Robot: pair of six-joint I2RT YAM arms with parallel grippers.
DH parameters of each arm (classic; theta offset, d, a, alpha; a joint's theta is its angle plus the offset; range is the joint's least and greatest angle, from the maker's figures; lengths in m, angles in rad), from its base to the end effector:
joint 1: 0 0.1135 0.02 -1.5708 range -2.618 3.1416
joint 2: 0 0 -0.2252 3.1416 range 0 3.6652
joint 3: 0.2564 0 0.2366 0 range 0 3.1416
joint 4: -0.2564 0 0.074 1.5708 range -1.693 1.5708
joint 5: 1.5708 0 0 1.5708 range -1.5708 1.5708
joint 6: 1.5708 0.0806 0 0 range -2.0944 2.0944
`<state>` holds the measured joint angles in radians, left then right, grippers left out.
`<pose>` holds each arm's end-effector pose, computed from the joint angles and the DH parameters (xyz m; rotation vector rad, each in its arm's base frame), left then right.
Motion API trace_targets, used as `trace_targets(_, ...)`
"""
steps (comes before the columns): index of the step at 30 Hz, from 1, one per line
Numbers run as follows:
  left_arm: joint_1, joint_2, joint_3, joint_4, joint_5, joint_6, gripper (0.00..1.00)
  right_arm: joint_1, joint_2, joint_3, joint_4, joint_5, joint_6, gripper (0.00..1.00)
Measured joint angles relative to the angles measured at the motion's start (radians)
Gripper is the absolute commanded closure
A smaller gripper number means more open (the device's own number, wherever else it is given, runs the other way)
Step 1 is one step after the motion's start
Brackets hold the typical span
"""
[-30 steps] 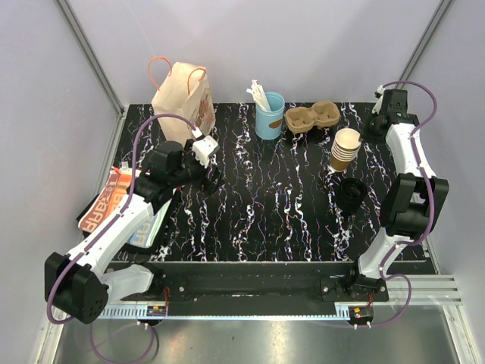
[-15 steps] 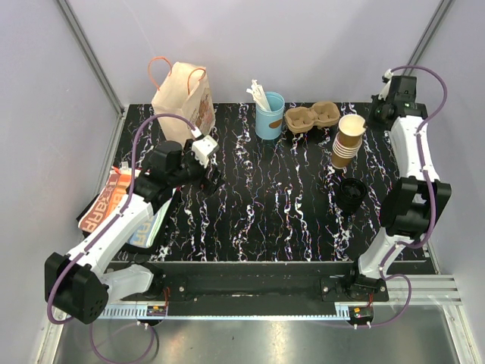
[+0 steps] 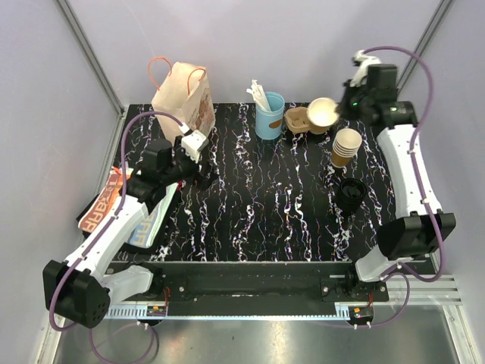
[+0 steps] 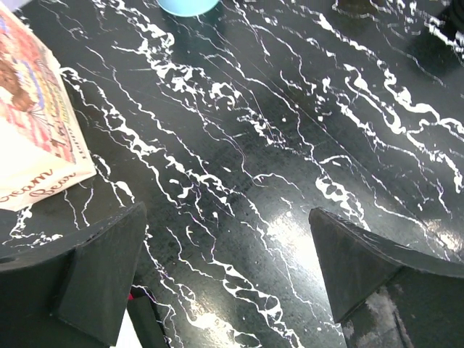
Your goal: Pack the takeout coffee
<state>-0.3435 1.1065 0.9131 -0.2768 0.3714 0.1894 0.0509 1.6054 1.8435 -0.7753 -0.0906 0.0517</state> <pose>0.2615 -0.1246 0.2622 0.7586 1.8927 -0.4751 0.3677 0.0260 0.3719 -0.0535 2.1088 0.1569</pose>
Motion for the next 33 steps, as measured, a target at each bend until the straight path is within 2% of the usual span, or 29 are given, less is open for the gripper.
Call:
trace_targets(3, 0.02, -0.01, 0.0, 0.013, 0.003, -0.014, 0.01, 0.116, -0.021, -0.07, 0.013, -0.018, -0.004, 1.0)
trace_targets(6, 0.04, -0.017, -0.006, 0.024, 0.008, -0.027, 0.01, 0.178, 0.003, -0.126, 0.014, -0.044, -0.013, 1.0)
trace_targets(17, 0.055, -0.019, -0.007, 0.038, 0.03, -0.041, 0.01, 0.272, 0.171, -0.289, 0.147, -0.159, -0.033, 1.0)
trace_targets(27, 0.055, -0.019, -0.007, 0.04, 0.037, -0.04, 0.01, 0.414, 0.266, -0.322, 0.264, -0.159, -0.035, 1.0)
trace_targets(33, 0.055, -0.019, -0.011, 0.043, 0.041, -0.04, 0.01, 0.439, 0.305, -0.328, 0.285, -0.158, -0.035, 1.0)
